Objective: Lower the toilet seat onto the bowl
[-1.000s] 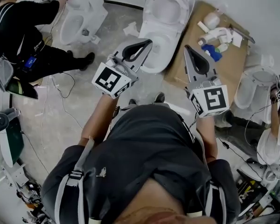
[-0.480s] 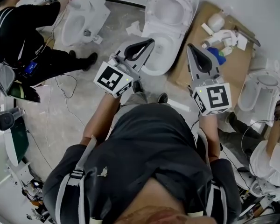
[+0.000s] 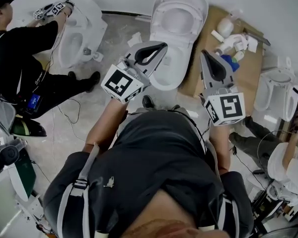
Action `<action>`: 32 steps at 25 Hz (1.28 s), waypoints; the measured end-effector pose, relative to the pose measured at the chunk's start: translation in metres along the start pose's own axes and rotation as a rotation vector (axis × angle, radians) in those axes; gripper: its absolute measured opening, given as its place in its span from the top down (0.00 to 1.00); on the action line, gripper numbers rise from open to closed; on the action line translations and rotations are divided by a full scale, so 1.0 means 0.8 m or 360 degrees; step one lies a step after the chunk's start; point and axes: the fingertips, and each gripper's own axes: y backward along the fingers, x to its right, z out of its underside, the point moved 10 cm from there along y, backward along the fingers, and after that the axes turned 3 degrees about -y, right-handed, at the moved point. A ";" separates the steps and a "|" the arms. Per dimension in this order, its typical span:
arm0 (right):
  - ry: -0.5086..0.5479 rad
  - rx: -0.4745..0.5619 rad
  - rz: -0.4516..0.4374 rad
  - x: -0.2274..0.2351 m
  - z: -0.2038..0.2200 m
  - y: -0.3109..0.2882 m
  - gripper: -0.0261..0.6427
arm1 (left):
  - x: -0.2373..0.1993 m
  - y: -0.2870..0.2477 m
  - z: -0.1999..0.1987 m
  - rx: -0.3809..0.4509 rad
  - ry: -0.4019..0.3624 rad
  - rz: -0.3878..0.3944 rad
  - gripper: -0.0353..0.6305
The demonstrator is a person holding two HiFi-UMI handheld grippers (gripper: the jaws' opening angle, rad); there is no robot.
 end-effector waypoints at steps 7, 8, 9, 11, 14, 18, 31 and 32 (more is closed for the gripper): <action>0.0014 -0.0062 0.0014 0.000 0.002 -0.031 0.95 | -0.034 -0.003 0.015 0.0005 0.0057 0.0021 0.94; 0.0010 -0.0067 0.0011 0.004 0.003 -0.037 0.95 | -0.038 -0.006 0.018 -0.0001 0.0064 0.0018 0.94; 0.0006 -0.0073 0.0004 0.009 0.003 -0.043 0.95 | -0.042 -0.010 0.021 -0.0010 0.0069 0.0014 0.94; -0.0002 -0.0081 -0.0020 0.019 0.006 -0.054 0.95 | -0.047 -0.018 0.024 -0.0027 0.0072 0.0004 0.94; -0.0013 -0.0078 -0.0062 0.039 0.007 -0.067 0.95 | -0.050 -0.033 0.022 -0.0051 0.0062 -0.0022 0.94; -0.0023 -0.0041 -0.0147 0.069 0.005 -0.081 0.95 | -0.054 -0.055 0.018 -0.0094 0.0044 -0.0094 0.94; -0.0057 -0.0061 -0.0267 0.133 0.026 -0.112 0.95 | -0.050 -0.100 0.030 -0.0165 0.0041 -0.0207 0.94; -0.0052 -0.0066 -0.0263 0.133 0.026 -0.117 0.95 | -0.056 -0.101 0.032 -0.0163 0.0049 -0.0208 0.94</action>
